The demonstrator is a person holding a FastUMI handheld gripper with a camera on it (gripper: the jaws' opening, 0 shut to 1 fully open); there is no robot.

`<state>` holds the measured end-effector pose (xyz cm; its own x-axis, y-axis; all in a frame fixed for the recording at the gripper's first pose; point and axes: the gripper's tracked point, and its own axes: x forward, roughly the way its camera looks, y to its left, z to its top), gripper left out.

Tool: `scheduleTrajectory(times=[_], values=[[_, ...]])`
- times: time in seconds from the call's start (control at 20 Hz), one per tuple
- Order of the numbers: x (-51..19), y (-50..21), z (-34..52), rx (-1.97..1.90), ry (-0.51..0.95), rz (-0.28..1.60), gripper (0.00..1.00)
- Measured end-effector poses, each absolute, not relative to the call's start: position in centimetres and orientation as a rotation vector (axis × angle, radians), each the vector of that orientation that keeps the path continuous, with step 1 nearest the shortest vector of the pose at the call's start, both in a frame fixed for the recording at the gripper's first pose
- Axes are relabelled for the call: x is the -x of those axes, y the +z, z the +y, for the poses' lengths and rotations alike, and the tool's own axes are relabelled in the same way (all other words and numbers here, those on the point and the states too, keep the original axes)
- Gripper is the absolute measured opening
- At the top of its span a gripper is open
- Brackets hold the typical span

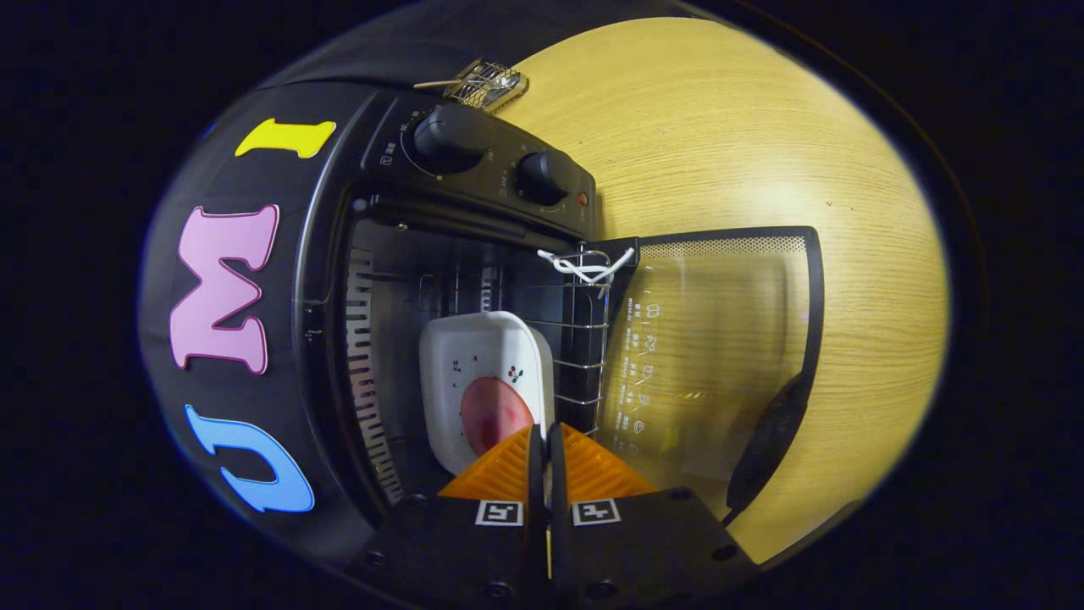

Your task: Open the toaster oven, put the food inside, and close the toaster oven door.

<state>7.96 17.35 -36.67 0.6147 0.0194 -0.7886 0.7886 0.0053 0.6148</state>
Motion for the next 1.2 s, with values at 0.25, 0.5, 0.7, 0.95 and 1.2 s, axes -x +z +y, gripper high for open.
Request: scheduleTrajectory(times=[0.25, 0.5, 0.7, 0.95, 1.2], values=[[-9.2, -36.6, 17.4, -1.509, -0.659, 0.712, 0.11], [-9.3, -35.4, 17.5, -1.52, -0.601, 0.72, 0.64], [-7.2, -34.9, 18.5, -1.485, -0.559, 0.782, 0.87], [-6.4, -32.0, 18.0, -1.467, -0.432, 0.777, 0.99], [-5.4, -26.9, 19.5, -1.33, -0.138, 0.769, 0.98]])
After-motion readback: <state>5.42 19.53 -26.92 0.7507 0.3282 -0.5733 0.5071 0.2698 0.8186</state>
